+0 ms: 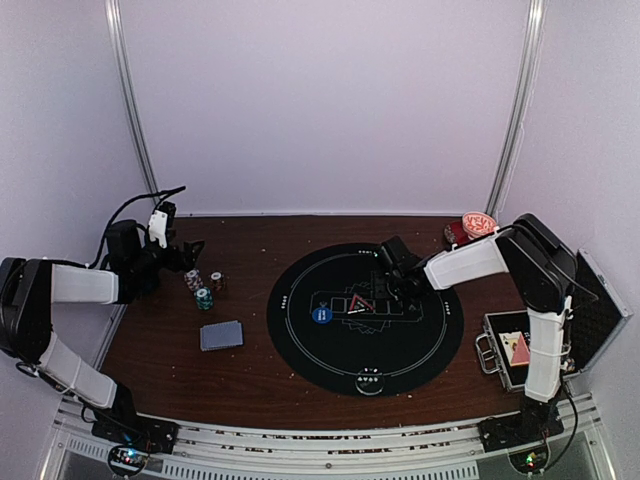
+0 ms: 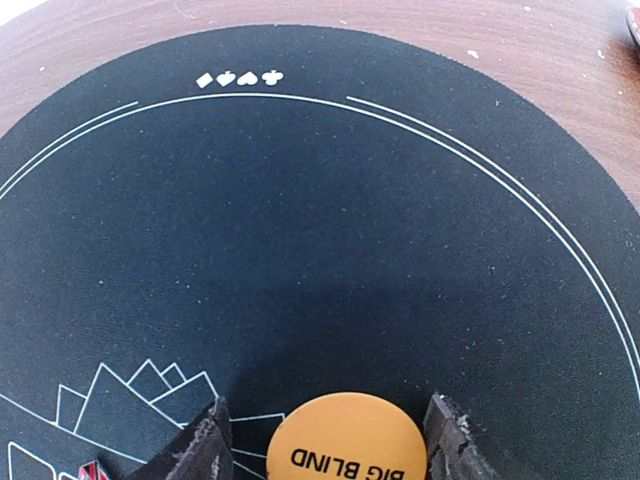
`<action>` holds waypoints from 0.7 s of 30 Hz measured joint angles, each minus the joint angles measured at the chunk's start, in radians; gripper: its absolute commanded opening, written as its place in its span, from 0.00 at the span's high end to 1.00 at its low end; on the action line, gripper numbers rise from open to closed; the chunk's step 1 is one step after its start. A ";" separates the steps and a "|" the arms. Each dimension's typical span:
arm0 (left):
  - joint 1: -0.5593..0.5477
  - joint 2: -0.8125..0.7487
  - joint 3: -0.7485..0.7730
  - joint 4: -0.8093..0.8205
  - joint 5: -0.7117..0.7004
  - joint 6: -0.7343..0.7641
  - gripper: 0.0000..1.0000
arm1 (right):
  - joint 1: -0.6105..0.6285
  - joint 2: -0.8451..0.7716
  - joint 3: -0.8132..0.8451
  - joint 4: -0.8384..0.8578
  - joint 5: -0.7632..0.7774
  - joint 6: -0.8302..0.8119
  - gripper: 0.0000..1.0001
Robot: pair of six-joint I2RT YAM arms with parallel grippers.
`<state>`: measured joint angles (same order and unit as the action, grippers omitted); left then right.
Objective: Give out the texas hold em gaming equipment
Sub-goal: Pick up the big blind button from the poker table mat.
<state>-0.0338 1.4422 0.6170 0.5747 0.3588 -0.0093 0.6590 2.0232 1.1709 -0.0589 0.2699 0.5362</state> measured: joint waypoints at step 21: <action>0.000 0.005 0.000 0.000 -0.003 0.000 0.02 | 0.025 -0.041 -0.050 -0.002 -0.003 -0.001 0.38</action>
<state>-0.0338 1.4475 0.6174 0.5743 0.3553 -0.0090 0.6838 1.9820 1.1210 -0.0612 0.2668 0.5350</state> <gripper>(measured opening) 0.978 0.632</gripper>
